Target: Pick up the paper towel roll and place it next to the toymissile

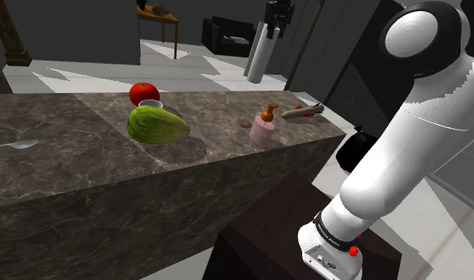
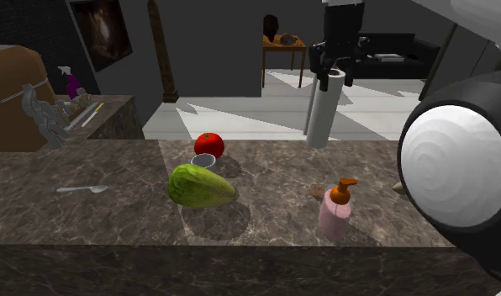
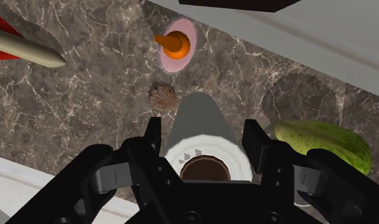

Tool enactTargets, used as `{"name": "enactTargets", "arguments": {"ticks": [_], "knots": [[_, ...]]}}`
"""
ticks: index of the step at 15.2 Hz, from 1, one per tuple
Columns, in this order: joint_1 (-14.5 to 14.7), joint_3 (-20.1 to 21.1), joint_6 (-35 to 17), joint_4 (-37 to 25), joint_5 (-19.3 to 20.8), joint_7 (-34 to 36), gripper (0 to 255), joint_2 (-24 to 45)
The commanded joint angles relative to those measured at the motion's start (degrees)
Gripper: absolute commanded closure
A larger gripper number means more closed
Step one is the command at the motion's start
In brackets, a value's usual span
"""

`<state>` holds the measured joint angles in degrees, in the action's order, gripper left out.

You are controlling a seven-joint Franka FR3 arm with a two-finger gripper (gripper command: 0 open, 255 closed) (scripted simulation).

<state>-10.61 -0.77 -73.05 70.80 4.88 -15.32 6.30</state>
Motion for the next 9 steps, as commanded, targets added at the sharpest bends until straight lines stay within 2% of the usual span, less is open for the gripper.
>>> {"name": "enactTargets", "arguments": {"ticks": [1,9], "knots": [[-1.56,-1.2,-0.11,1.15,0.08,-2.87,255,-1.26],[-7.45,-6.37,-2.2,5.28,0.63,-13.93,255,-4.31]]}}
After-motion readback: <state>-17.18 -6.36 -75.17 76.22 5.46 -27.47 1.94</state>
